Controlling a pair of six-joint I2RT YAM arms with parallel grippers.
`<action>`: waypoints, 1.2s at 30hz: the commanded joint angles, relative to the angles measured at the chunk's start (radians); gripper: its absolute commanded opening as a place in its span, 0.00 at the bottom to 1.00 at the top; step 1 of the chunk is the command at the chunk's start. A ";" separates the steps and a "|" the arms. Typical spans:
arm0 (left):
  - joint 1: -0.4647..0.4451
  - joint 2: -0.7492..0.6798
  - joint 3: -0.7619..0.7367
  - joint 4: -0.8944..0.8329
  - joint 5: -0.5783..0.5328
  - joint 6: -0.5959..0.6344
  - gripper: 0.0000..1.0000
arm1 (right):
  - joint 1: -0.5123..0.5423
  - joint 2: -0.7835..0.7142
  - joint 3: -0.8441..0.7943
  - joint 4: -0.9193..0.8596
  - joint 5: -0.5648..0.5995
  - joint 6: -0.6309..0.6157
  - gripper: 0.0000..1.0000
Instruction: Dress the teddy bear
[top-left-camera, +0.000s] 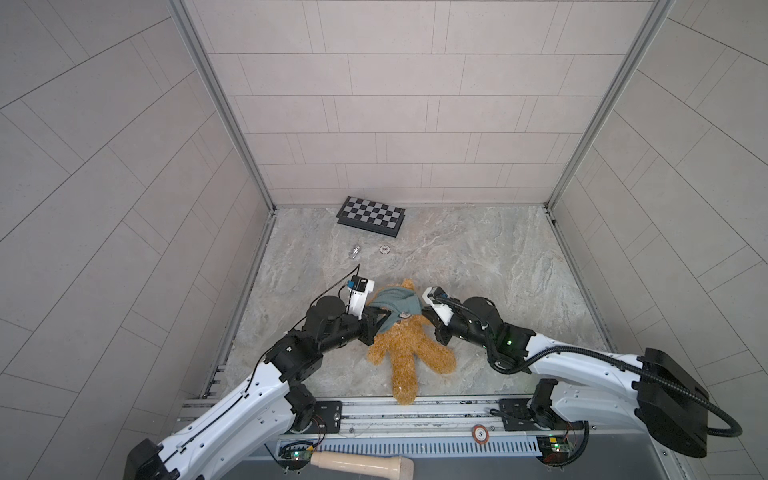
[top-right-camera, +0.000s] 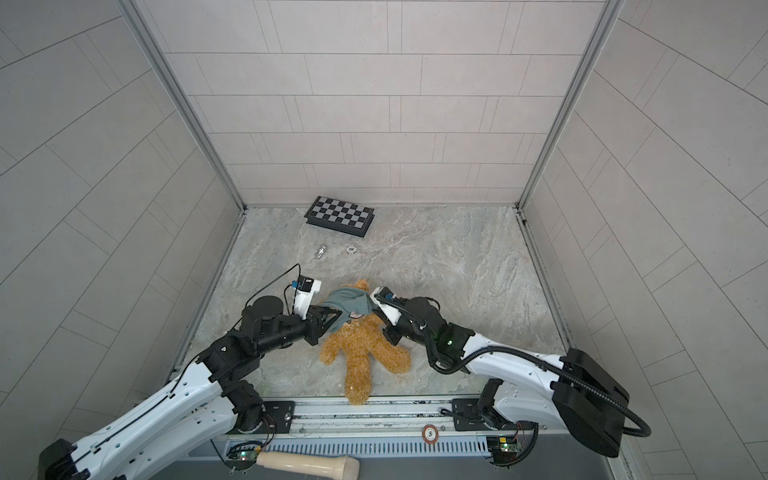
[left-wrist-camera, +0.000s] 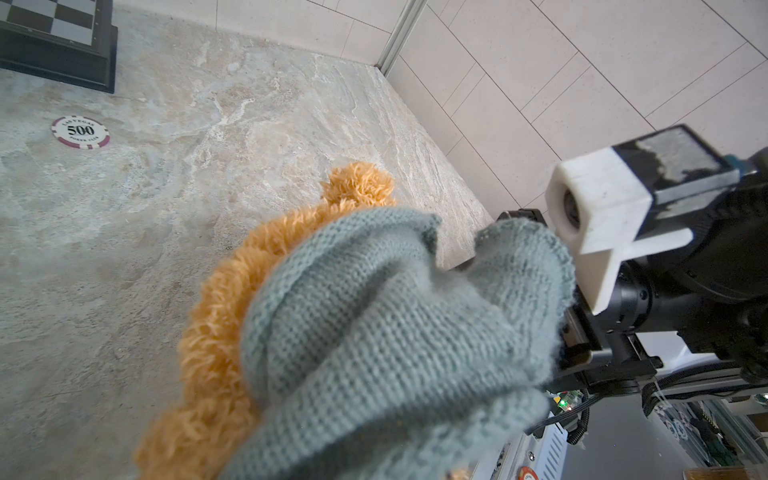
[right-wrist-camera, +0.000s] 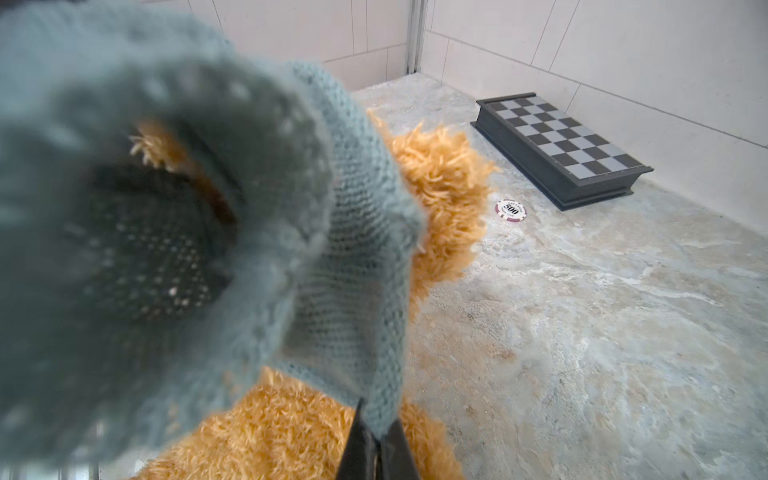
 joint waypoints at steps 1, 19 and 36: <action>0.006 -0.029 0.054 0.046 0.005 0.013 0.00 | 0.047 0.009 0.012 -0.099 0.019 -0.049 0.00; -0.026 -0.048 0.089 -0.026 0.054 0.117 0.00 | -0.199 -0.194 -0.062 -0.060 -0.181 0.280 0.00; -0.079 -0.025 0.150 -0.111 0.111 0.198 0.00 | -0.221 -0.010 0.241 -0.023 -0.337 0.343 0.00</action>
